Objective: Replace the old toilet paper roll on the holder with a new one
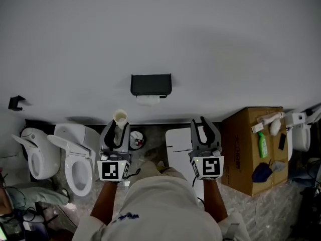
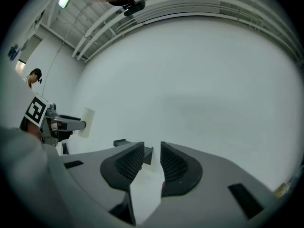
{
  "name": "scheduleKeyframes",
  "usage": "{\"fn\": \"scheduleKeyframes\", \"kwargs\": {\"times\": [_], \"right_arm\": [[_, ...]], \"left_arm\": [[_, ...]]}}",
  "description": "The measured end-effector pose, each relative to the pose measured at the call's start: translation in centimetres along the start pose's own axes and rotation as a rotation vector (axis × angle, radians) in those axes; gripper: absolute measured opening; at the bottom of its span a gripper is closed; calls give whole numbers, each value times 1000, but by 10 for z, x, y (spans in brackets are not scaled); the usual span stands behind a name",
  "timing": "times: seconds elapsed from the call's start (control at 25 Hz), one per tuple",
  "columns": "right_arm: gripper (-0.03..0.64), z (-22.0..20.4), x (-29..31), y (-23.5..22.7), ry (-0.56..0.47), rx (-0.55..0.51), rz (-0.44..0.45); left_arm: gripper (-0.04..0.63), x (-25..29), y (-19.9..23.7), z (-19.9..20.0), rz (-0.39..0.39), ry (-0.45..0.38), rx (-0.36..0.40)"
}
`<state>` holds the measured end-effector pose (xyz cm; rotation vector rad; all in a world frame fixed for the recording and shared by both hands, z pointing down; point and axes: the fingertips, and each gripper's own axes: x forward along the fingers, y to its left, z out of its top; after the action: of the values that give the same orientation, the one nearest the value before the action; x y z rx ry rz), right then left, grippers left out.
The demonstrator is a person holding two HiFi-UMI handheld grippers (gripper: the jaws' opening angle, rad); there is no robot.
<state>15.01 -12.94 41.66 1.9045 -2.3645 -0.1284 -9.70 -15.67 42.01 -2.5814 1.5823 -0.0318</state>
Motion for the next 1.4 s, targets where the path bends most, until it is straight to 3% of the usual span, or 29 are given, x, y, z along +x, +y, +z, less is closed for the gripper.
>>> {"fn": "scheduleKeyframes", "kwargs": {"times": [0.32, 0.92, 1.4], "right_arm": [[5, 4, -7, 10, 14, 30, 43], [3, 1, 1, 21, 24, 44, 89], [3, -1, 4, 15, 36, 54, 72]], "left_arm": [[172, 1, 15, 7, 16, -14, 9], [170, 4, 25, 16, 15, -52, -12], [170, 8, 26, 10, 14, -42, -22]]}}
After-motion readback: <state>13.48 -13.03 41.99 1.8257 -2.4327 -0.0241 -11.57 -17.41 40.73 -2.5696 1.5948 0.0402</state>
